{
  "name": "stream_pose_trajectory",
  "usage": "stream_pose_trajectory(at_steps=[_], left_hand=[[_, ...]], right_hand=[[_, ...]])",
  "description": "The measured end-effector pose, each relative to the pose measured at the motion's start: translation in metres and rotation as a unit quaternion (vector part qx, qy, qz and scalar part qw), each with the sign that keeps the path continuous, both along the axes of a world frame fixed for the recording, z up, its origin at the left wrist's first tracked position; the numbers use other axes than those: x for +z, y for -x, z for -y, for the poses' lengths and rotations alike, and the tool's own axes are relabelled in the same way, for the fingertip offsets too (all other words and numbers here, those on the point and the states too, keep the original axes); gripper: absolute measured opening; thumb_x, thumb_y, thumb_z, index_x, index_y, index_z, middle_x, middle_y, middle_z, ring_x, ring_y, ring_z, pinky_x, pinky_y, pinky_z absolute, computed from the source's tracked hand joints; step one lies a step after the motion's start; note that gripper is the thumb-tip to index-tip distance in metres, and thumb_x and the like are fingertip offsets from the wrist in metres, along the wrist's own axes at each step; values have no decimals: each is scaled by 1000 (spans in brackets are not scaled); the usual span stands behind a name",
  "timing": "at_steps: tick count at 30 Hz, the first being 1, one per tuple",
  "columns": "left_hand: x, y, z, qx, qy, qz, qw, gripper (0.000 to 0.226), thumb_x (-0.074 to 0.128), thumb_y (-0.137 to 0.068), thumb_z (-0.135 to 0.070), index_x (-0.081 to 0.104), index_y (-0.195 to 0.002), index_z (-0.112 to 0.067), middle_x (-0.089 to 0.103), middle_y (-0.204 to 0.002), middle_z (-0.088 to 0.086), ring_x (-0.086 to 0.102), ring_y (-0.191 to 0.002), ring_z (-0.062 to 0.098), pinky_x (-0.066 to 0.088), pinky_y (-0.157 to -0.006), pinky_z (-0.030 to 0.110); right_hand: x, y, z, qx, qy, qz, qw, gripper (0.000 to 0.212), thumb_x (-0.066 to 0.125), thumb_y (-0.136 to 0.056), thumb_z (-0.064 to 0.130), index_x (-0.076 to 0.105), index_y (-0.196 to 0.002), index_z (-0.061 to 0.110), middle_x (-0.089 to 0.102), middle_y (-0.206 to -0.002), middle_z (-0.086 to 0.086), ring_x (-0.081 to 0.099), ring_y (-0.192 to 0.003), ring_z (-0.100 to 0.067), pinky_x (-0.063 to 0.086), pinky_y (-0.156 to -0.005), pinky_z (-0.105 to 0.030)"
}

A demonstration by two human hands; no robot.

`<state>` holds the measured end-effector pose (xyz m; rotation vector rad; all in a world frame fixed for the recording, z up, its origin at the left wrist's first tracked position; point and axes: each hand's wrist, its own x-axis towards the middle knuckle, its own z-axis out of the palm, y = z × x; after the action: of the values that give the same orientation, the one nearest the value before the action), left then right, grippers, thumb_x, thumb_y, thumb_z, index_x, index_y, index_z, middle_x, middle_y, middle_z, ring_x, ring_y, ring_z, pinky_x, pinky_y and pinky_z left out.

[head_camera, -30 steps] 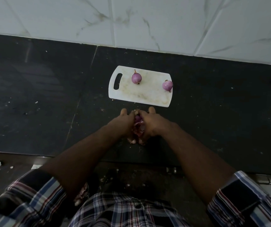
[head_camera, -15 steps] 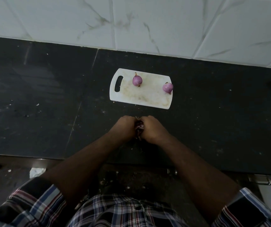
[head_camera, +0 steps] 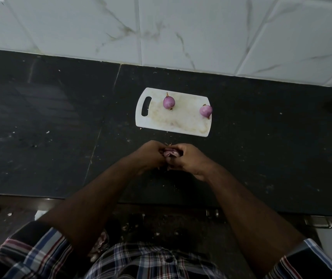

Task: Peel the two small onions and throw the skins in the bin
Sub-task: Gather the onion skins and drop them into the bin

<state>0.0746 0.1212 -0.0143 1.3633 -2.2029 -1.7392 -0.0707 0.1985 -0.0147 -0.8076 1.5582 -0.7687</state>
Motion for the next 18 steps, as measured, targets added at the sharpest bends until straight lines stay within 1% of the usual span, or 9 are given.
stream_pose_trajectory(at_steps=[2,4,6,8,10,11,14,16,18], left_hand=[[3,0,-4,65,-121,-70,988,30,59,-85,8,72,-110,-2,71,-89,15,64,-66,15,51,-57,26],[6,4,-7,155,-245,-143,946,23,50,-87,2,67,-103,3,66,-90,17,63,-71,19,51,-59,29],[7,10,-7,241,-311,-192,899,21,48,-89,-16,62,-96,-2,64,-90,15,61,-70,20,52,-62,31],[7,14,-6,275,-319,-197,885,29,46,-92,-32,60,-98,-7,64,-87,12,59,-65,18,49,-60,30],[7,15,-6,271,-327,-201,883,33,45,-92,-40,57,-104,-12,61,-81,9,57,-64,17,46,-60,30],[9,15,-6,267,-334,-205,880,34,44,-92,-42,57,-104,-12,59,-77,8,56,-65,18,45,-61,30],[14,14,-6,262,-343,-218,875,36,44,-97,-41,59,-101,-9,59,-71,6,55,-66,19,46,-64,32],[15,14,-7,269,-336,-234,872,34,46,-99,-39,61,-108,-10,62,-74,6,59,-69,19,49,-68,32],[16,16,-7,282,-333,-240,867,41,48,-100,-38,65,-117,-4,68,-82,9,63,-78,22,53,-75,36]], right_hand=[[-2,0,3,-21,10,-36,999,47,75,-83,3,61,-127,8,68,-116,-12,71,-100,-25,61,-86,-42],[-1,-3,5,-25,27,-54,998,46,78,-82,9,63,-125,11,70,-113,-8,71,-98,-22,60,-86,-41],[1,-8,7,-1,44,-92,995,42,78,-82,21,65,-121,17,72,-109,-2,71,-97,-17,60,-87,-38],[3,-16,10,33,54,-182,981,40,78,-81,31,67,-118,23,71,-105,3,69,-93,-13,59,-83,-34],[3,-23,13,43,71,-287,954,36,74,-83,33,67,-117,24,67,-106,1,66,-91,-13,58,-82,-34],[4,-25,14,37,82,-322,943,32,71,-85,32,67,-116,23,66,-106,-1,65,-91,-14,57,-81,-34],[12,-28,14,18,116,-360,925,19,67,-89,25,71,-105,16,69,-98,-5,65,-87,-18,54,-77,-31],[17,-27,15,9,116,-366,923,16,68,-88,21,72,-102,15,72,-94,-4,66,-86,-17,54,-76,-29],[20,-26,17,11,118,-374,920,15,68,-87,19,74,-100,14,74,-92,-5,68,-85,-19,55,-76,-31]])
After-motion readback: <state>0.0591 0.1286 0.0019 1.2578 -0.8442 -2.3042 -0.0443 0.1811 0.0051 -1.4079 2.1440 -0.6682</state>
